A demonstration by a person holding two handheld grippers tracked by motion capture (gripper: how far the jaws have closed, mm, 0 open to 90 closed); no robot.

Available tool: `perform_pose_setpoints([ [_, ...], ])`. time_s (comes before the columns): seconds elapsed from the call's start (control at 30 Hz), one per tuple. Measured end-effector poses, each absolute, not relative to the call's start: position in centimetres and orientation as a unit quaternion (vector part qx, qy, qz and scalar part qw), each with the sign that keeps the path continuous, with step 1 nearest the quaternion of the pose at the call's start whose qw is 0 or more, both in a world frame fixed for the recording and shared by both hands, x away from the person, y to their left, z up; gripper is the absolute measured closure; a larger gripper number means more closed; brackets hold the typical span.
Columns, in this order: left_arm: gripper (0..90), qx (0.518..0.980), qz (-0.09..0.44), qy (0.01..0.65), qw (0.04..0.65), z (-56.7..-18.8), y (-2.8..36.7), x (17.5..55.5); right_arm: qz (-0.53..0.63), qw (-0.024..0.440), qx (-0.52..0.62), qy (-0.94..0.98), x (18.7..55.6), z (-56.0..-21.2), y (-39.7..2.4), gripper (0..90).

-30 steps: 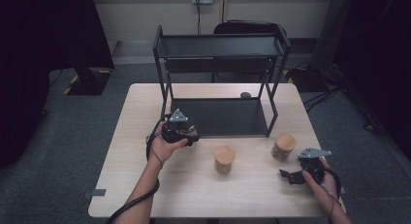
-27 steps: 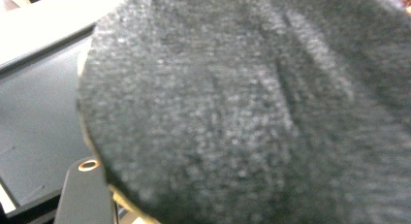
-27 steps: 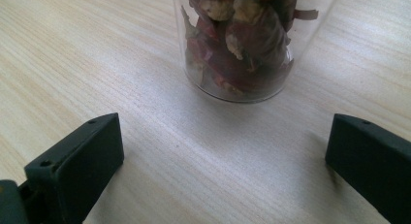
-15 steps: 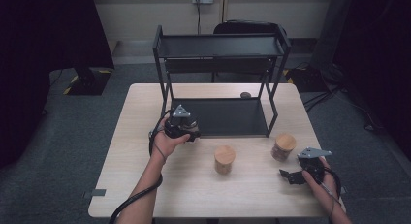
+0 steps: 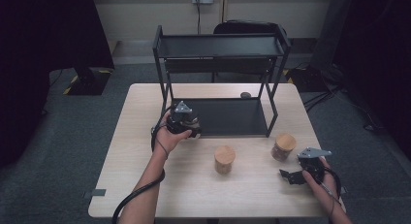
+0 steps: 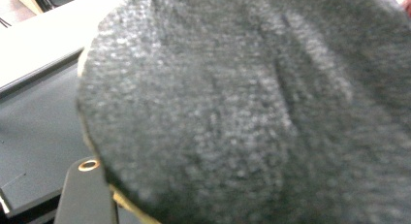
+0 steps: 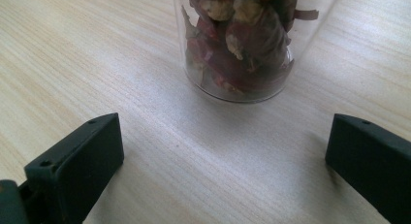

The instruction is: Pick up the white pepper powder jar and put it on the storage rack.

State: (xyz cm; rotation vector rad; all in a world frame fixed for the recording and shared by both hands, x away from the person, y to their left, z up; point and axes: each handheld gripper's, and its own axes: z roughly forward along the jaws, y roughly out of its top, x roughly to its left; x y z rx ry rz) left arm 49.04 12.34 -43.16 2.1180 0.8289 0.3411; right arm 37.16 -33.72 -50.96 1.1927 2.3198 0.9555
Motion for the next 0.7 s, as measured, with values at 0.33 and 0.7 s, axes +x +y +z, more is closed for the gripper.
perform_pose_setpoints([
  [0.33,31.1,0.841,0.137,0.332,0.404,-43.3,11.8,49.9,0.338,0.181,0.422,0.821,37.2,-51.0,-33.7,0.0],
  [0.7,31.1,0.840,0.140,0.338,0.401,-43.4,11.5,51.1,0.338,0.180,0.422,0.822,37.2,-51.0,-33.7,0.0],
])
